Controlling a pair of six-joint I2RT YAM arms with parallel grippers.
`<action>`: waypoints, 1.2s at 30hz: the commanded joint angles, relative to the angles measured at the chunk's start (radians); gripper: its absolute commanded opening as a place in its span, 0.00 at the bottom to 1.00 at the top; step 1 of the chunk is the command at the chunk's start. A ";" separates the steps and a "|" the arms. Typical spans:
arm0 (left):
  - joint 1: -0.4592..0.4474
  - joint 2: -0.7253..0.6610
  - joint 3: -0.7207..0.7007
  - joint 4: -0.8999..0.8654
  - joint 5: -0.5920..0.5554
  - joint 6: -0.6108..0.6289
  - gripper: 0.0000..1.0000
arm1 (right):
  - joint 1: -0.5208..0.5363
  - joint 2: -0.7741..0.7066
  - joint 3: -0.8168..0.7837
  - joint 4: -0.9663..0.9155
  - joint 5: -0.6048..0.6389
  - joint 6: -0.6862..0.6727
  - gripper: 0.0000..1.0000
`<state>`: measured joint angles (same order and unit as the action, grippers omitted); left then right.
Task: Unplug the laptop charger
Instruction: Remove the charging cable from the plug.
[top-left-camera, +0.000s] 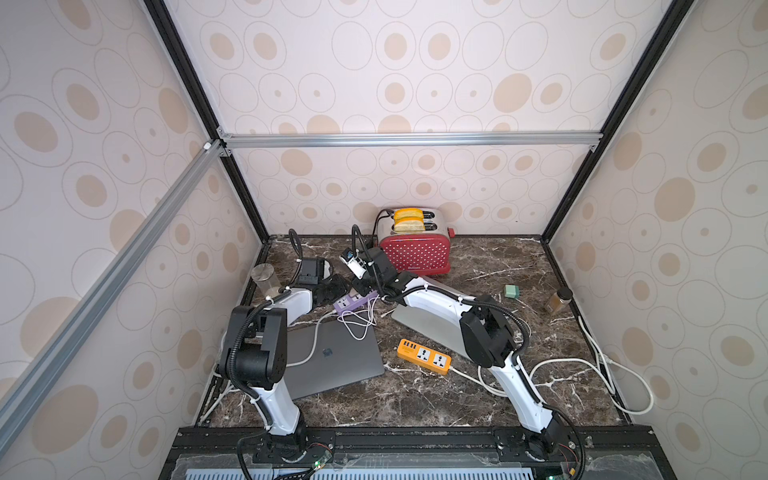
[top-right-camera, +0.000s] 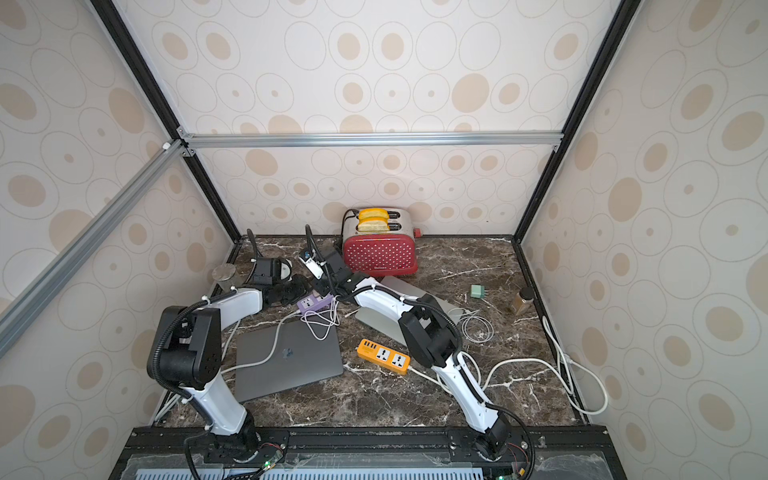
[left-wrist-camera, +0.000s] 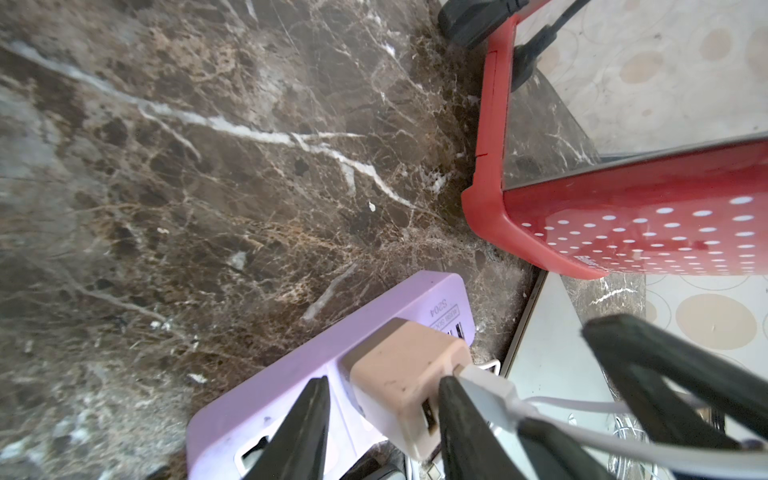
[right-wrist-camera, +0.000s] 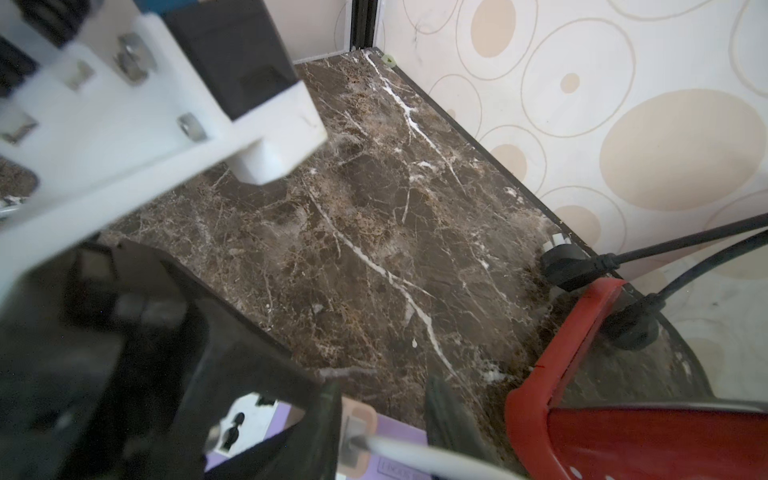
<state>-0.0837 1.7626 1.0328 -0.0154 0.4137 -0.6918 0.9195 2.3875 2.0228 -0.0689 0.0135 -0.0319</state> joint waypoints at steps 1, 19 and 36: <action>0.001 0.031 -0.030 -0.120 -0.030 0.017 0.44 | 0.005 0.020 0.009 -0.014 0.002 0.014 0.36; 0.000 0.041 -0.034 -0.112 -0.028 0.015 0.45 | 0.005 0.032 -0.005 -0.045 -0.003 0.043 0.28; 0.001 0.041 -0.036 -0.107 -0.024 0.015 0.44 | 0.010 0.051 0.008 -0.096 0.013 0.068 0.28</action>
<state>-0.0830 1.7626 1.0313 -0.0151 0.4152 -0.6918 0.9207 2.4084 2.0205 -0.1196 0.0147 0.0238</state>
